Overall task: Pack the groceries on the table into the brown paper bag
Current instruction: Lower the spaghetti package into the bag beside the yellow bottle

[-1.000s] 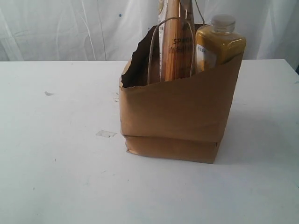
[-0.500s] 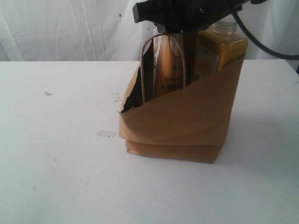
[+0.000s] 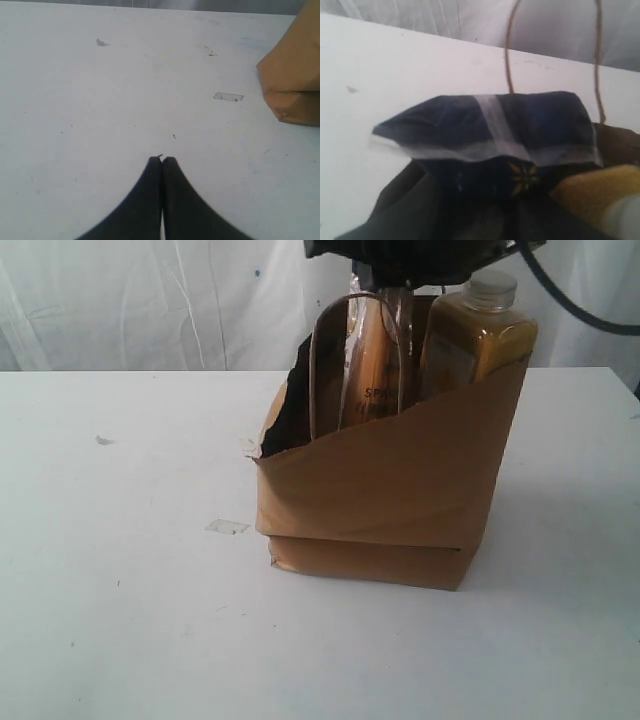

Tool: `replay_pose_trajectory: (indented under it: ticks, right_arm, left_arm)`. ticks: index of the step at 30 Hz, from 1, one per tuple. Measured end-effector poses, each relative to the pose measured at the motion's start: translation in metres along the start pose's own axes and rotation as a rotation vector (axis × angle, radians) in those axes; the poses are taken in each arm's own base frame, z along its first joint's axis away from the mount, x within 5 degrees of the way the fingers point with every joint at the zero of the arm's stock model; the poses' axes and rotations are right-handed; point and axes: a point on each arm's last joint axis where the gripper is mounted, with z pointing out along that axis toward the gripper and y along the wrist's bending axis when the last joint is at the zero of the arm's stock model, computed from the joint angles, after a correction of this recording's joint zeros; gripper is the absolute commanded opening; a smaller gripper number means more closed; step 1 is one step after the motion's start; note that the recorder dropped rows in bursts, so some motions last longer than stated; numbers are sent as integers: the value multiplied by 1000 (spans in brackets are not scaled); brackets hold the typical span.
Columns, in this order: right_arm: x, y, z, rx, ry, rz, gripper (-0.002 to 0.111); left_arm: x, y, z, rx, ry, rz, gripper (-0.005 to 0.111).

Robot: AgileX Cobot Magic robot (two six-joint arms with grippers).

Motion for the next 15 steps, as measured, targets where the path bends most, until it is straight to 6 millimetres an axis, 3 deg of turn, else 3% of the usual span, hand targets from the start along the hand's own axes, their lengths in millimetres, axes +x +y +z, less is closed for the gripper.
replay_pose_trajectory:
  ticks: [4,15]
  right_arm:
    - [-2,-9,0,27,-2,76,0]
    - [-1,-12,-13,34,-6,41,0]
  left_arm:
    - [0,0,0,0,0,0,0]
    - [0,0,0,0,0,0,0]
